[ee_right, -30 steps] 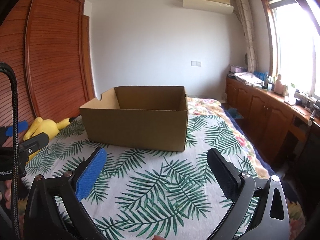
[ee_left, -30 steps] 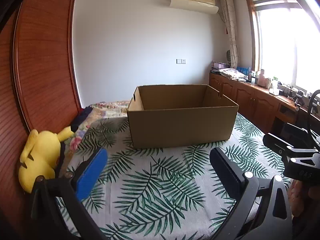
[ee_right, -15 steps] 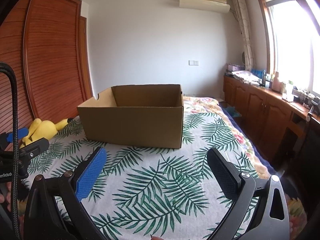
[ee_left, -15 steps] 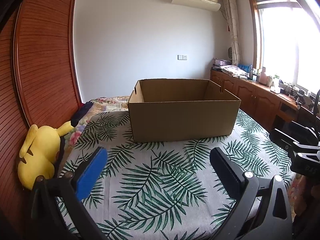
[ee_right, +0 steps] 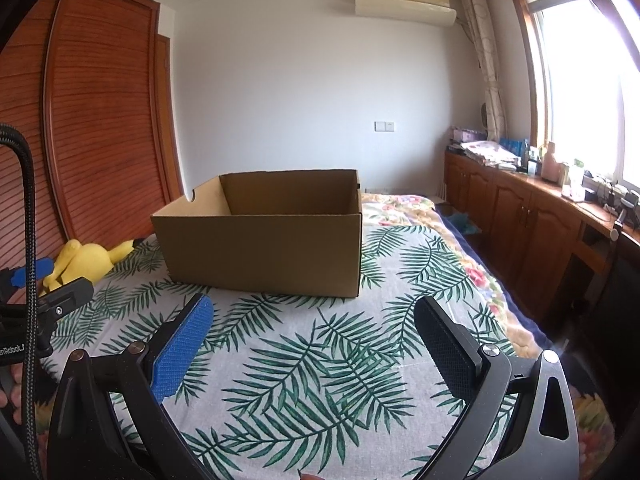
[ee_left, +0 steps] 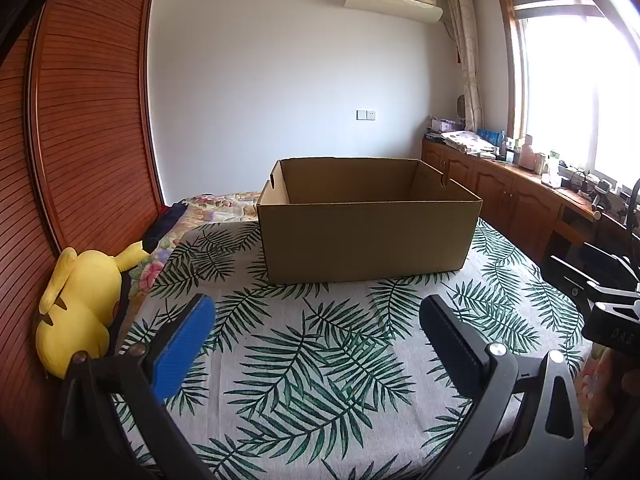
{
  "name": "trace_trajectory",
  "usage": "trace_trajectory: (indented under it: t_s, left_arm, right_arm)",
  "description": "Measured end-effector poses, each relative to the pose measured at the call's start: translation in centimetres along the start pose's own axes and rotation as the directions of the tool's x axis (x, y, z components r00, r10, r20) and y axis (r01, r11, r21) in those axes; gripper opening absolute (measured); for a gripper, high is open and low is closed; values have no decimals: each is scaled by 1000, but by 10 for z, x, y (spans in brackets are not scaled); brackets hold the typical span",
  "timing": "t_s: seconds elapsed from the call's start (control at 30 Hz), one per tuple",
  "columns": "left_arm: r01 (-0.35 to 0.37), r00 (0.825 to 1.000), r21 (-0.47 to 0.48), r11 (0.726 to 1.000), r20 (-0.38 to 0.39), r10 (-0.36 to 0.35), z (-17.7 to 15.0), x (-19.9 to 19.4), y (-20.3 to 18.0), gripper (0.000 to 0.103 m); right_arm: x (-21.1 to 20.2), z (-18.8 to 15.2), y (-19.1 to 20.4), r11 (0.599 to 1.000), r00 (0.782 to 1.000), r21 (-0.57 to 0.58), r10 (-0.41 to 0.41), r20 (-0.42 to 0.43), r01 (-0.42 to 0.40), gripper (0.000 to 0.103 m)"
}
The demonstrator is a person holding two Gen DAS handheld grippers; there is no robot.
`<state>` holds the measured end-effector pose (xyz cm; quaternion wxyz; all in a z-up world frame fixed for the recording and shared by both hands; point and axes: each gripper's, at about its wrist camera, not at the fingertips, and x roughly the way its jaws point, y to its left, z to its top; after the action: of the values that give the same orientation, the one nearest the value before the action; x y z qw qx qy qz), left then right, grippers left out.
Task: Organize snacks
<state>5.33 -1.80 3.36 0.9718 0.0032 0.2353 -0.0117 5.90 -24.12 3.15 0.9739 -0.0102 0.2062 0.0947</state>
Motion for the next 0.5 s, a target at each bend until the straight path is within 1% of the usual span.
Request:
trace_trajectory:
  t_s: [0.5]
  left_arm:
    - [2, 1000, -4, 1000, 1, -2, -2, 1, -1, 103]
  right_arm:
    - [1, -1, -2, 1000, 1000, 6, -3, -3, 3, 102]
